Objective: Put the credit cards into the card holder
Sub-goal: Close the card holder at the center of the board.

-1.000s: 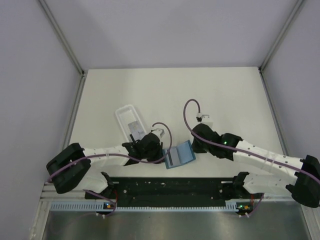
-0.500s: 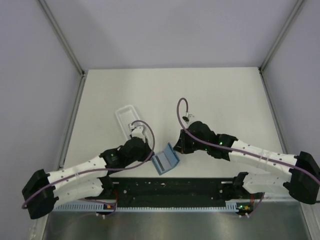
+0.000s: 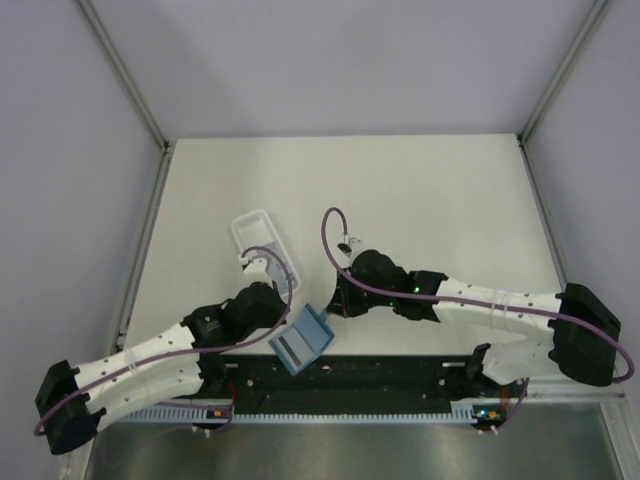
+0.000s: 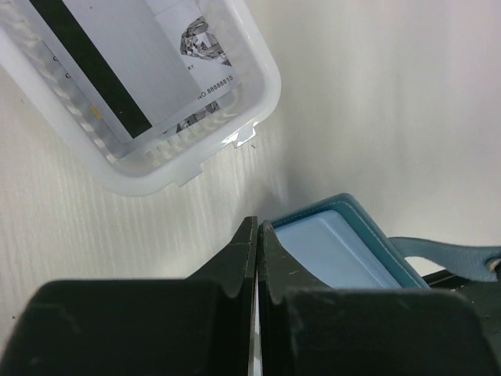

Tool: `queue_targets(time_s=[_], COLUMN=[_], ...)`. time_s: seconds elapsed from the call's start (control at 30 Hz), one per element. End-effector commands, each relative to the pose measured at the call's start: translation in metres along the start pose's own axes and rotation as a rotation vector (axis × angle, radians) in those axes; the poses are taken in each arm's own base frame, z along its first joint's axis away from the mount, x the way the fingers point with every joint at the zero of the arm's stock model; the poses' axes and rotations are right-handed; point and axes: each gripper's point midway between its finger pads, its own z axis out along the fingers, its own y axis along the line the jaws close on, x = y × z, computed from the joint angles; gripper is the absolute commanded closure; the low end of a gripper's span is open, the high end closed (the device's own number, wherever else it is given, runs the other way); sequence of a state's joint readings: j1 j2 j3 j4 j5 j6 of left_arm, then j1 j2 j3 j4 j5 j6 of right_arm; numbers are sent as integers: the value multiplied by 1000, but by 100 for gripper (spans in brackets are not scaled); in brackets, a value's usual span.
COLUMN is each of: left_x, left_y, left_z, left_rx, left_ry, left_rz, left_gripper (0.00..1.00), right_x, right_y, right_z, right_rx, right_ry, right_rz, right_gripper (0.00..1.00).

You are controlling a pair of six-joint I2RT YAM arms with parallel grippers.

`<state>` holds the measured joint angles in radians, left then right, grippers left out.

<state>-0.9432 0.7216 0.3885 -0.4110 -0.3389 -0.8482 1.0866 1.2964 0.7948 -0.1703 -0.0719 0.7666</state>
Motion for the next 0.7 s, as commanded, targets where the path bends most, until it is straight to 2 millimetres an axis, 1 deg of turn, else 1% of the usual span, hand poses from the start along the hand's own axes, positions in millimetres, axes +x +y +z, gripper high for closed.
queue_targets(time_s=[0.0, 0.17, 0.27, 0.33, 0.4, 0.57, 0.67], left_x=[-5, -2, 2, 7, 6, 19, 23], left_y=[2, -7, -16, -27, -45, -68, -81], left_z=[0, 6, 12, 18, 24, 46, 57], left_rx=[-15, 13, 53, 104, 170, 201, 237], left_ry=[-23, -1, 21, 35, 47, 137, 164], left_rz=[-3, 23, 37, 53, 56, 65, 61], left_gripper=[100, 100, 100, 100, 100, 100, 100], right_x=[-31, -32, -31, -30, -29, -24, -25], right_y=[-8, -48, -65, -73, -77, -82, -81], right_z=[-24, -48, -62, -70, -76, -78, -79], right_rx=[99, 202, 232, 245, 249, 261, 256], right_ry=[-132, -154, -175, -186, -190, -178, -183], right_rz=[-37, -10, 1, 7, 7, 9, 17], right_gripper=[100, 100, 100, 100, 100, 100, 100])
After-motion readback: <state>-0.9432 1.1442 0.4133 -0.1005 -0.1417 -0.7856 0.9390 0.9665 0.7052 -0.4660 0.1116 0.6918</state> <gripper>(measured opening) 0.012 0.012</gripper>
